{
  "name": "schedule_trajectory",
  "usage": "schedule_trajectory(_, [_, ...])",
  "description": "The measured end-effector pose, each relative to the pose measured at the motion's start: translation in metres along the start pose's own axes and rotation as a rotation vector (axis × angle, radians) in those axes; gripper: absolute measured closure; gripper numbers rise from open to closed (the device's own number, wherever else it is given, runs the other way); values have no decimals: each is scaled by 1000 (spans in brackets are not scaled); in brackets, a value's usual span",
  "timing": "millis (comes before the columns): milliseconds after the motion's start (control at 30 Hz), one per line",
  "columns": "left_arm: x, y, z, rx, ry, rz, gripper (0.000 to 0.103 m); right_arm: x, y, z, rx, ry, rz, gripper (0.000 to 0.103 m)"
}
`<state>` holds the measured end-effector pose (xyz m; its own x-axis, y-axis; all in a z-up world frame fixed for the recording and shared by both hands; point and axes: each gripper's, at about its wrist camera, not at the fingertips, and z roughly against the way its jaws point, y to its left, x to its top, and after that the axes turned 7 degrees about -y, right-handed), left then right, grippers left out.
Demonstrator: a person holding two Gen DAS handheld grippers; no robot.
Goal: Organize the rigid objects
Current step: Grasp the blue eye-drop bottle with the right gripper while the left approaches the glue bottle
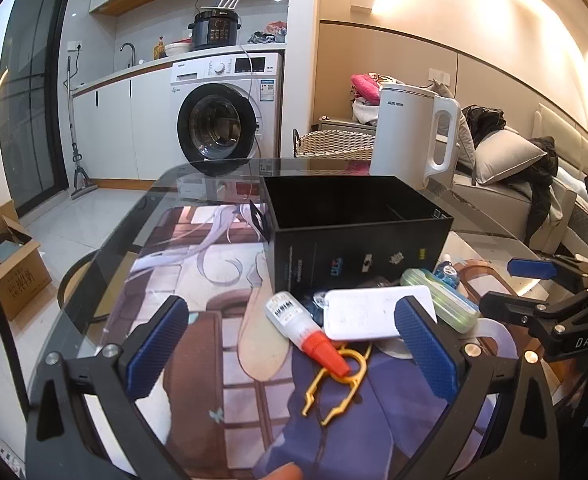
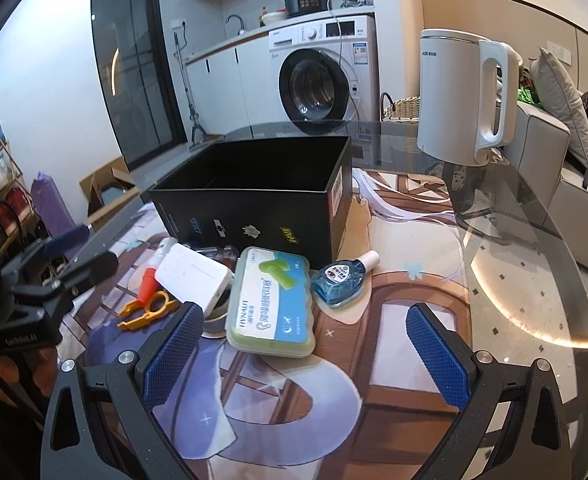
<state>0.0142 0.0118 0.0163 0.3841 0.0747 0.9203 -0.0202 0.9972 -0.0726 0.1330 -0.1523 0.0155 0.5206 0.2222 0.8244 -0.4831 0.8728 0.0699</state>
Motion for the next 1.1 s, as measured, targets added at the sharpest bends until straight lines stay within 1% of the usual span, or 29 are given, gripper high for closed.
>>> schedule_trajectory(233, [8,1,-11,-10,27,-46,0,11,-3,-8,-22,21,47,0])
schedule_trajectory(433, [12,11,-24,-20,69,-34,0,21,-7,-16,-54,43,78,0])
schedule_trajectory(533, [16,13,-29,-15,74,-53,0,25,-13,-20,-73,62,85,0])
schedule_trajectory(600, [18,15,-33,-14,79,-65,0,28,-19,-24,-81,80,83,0])
schedule_trajectory(767, [17,18,-37,-7,91,-59,0,28,-30,-35,-126,129,106,0])
schedule_trajectory(933, [15,17,-41,0,103,-69,0,27,-34,-49,-127,181,136,0])
schedule_trajectory(1100, [12,20,-47,8,132,-77,0,26,-35,-64,-135,224,170,0])
